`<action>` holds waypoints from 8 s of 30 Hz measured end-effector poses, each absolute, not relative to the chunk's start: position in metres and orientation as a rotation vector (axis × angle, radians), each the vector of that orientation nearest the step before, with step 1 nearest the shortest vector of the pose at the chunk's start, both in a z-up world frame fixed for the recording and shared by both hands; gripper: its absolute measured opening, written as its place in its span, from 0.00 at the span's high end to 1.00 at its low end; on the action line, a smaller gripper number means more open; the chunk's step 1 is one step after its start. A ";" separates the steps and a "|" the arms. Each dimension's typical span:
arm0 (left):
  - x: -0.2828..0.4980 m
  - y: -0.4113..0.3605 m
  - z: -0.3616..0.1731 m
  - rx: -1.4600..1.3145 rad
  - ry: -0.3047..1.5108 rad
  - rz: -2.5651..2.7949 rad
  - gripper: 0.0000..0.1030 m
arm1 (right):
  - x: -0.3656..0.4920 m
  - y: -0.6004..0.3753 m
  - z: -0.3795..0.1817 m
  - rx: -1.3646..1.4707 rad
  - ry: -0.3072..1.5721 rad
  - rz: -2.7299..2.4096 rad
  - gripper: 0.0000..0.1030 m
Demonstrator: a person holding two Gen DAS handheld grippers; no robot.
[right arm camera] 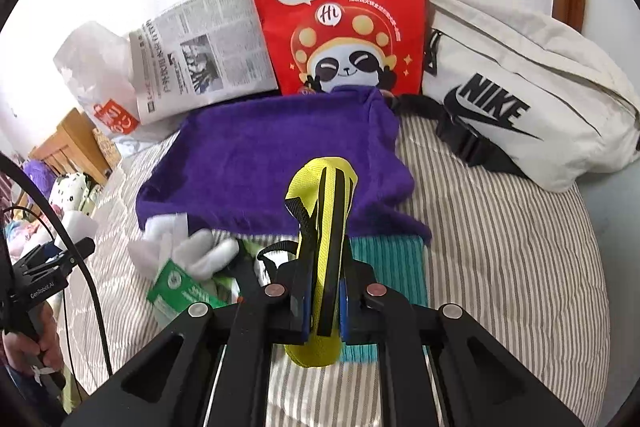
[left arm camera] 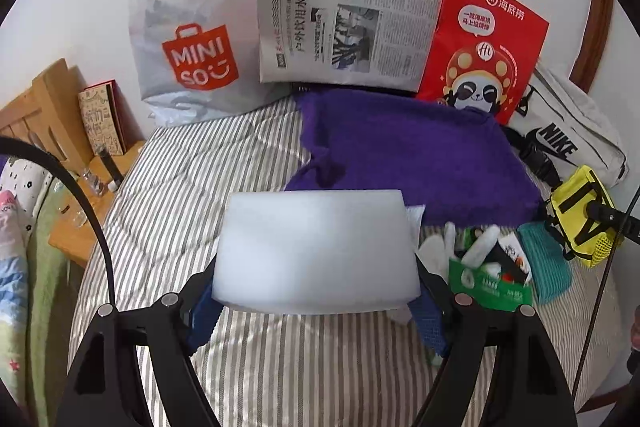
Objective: Organize soft objects
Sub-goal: 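Carry the pouch onto the purple towel and open the right tool while the left carries the sponge, then lower the white sponge onto the purple towel and open the left tool, then grasp the white mesh cloth with the left tool while the right tool approaches the teal cloth, then grasp the teal ribbed cloth with the right tool while the left tool lifts the white cloth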
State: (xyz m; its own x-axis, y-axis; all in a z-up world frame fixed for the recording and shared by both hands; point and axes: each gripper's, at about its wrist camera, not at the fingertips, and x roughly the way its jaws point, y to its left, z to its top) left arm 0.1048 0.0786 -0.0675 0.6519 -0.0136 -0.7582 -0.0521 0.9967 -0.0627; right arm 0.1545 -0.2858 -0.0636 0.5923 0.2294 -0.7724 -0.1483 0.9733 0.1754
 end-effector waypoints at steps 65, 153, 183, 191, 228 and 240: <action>0.271 0.051 -0.099 -0.049 0.913 -0.067 0.23 | 0.341 -0.261 -0.135 -0.065 0.994 0.126 0.42; 0.156 0.032 -0.165 0.083 1.004 -0.310 0.92 | 0.153 -0.291 -0.098 -0.026 0.963 0.150 0.33; 0.167 0.020 -0.166 0.284 0.945 -0.240 0.22 | 0.153 -0.271 -0.109 -0.076 0.998 0.199 0.33; 0.173 0.028 -0.170 0.173 0.925 -0.233 0.82 | 0.155 -0.279 -0.113 -0.060 1.007 0.182 0.33; 0.123 0.050 -0.171 -0.008 0.904 -0.148 0.93 | 0.188 -0.306 -0.180 -0.010 1.053 0.048 0.15; 0.121 0.062 -0.155 -0.109 0.919 -0.168 0.93 | 0.167 -0.308 -0.135 -0.009 0.992 0.081 0.15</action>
